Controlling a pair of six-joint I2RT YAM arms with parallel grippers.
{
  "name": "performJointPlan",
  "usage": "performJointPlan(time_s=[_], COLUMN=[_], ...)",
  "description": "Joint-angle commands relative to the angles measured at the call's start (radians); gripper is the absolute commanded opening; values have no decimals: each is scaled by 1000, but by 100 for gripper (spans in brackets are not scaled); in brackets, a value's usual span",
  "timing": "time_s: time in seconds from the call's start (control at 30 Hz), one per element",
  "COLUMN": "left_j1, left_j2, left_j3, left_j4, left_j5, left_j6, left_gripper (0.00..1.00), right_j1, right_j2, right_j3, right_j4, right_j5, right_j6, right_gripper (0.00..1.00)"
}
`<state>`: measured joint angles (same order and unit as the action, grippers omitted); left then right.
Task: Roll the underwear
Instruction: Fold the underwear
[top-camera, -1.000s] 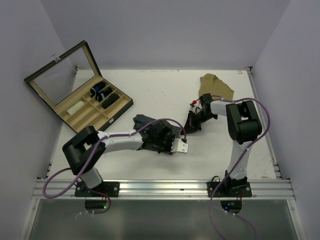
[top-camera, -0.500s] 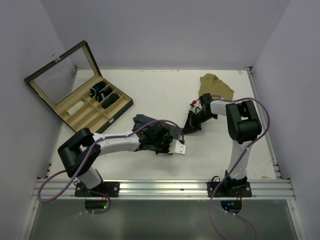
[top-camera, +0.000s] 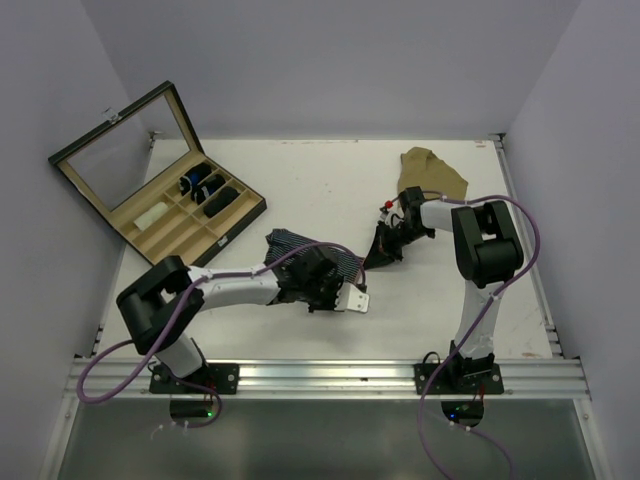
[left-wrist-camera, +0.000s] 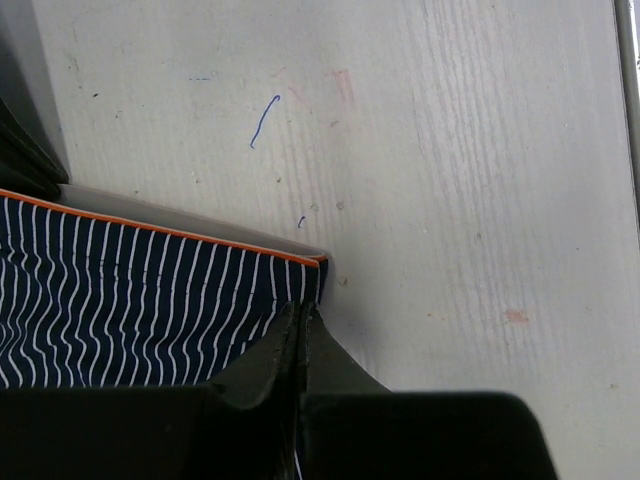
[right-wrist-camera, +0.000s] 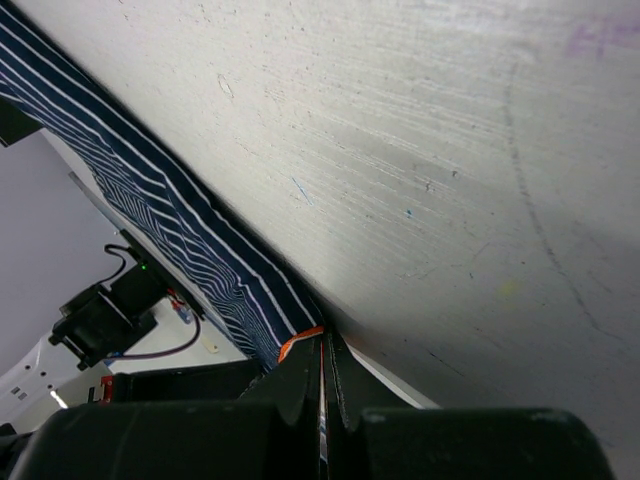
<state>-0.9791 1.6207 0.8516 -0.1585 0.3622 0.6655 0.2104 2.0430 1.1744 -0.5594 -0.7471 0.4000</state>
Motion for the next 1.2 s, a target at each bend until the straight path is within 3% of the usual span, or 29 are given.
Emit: performJointPlan(time_s=[0.0,0.2,0.43,0.67,0.83,0.97,1.17], left_j1=[-12,-17,-20,-21,-20,-9,123], left_j2=[27,65,68,16,-56,-102,-156], left_j3=[-3,3,-5,32,102,129,87], left_j4=[42,66,63,30,-53,-127,-101], left_j5=[47,53,55,64,110,132,156], left_j6=[-30,-53,-70,-104,-118,-151,-271], left_gripper=[0,4,18,37,38,38,36], right_j1=[4,6,6,-3,-9,-9,-16], right_j2=[66,43,-39,-81,-83,-95,-41], right_j3=[-21,-18,34,131,246,287,251], right_j4=[50,39,-72,-298,-457,-517,-634], right_j5=[275,249,242,264,227,132,162], right_j6=[-59,-76,-173,-340,-516,-579,-667], right_gripper=[0,0,0,0,0,9,13])
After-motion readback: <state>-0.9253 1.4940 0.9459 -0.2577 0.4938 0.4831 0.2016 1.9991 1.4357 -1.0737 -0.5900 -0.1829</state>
